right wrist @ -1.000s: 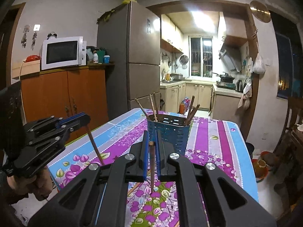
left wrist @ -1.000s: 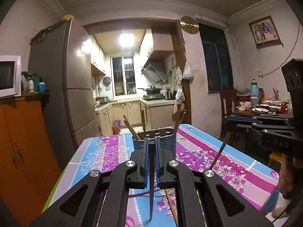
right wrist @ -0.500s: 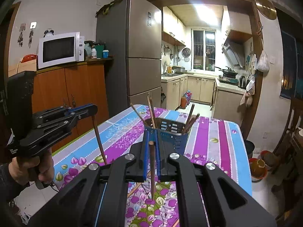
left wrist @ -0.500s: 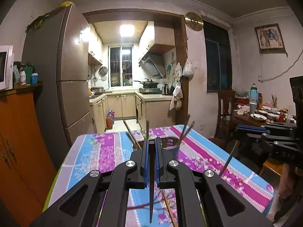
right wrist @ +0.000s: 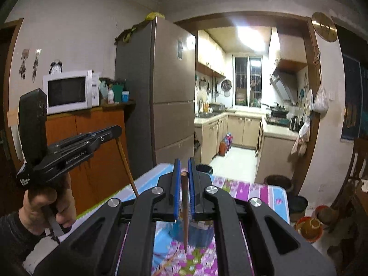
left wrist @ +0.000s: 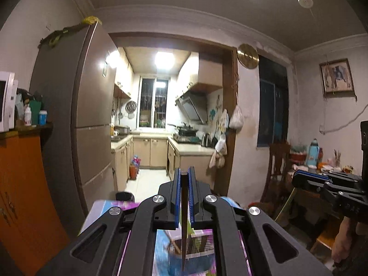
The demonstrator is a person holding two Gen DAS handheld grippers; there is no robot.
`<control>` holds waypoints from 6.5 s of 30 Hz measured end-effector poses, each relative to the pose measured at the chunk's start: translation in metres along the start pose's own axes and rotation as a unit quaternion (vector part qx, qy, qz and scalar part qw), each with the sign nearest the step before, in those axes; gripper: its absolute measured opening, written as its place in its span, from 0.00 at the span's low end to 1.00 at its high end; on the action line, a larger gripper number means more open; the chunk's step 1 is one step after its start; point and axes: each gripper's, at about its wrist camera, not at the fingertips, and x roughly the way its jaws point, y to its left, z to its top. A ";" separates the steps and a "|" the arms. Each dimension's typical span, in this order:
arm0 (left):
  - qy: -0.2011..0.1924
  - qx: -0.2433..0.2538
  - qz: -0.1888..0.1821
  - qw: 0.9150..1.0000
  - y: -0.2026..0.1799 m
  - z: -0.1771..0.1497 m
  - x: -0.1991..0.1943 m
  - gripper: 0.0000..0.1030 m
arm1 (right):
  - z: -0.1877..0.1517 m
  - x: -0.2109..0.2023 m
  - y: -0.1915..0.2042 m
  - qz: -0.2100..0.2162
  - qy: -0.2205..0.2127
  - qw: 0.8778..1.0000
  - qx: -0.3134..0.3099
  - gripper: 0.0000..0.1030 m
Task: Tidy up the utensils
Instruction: 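Lower both chopsticks into the holder and open both tools, then move both open tools back toward the last chopsticks, then close the right tool on a chopstick while the left tool closes on another, then lift both held chopsticks and carry them above the blue slotted holder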
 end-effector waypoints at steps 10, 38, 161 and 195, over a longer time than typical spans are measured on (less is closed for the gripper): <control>-0.005 -0.012 0.019 1.000 0.009 0.021 0.057 0.07 | 0.037 0.052 -0.029 -0.007 -0.020 1.000 0.007 0.05; 0.084 -0.008 0.023 0.996 0.024 -0.069 0.129 0.07 | -0.035 0.138 -0.056 -0.013 0.059 0.998 0.030 0.05; 0.119 0.056 -0.005 0.991 -0.080 -0.350 -0.143 0.08 | -0.362 -0.114 0.091 -0.186 0.036 0.981 0.052 0.05; -0.031 0.088 -0.016 0.996 -0.105 -0.217 -0.108 0.08 | -0.213 -0.077 0.033 -0.117 -0.008 0.993 -0.023 0.05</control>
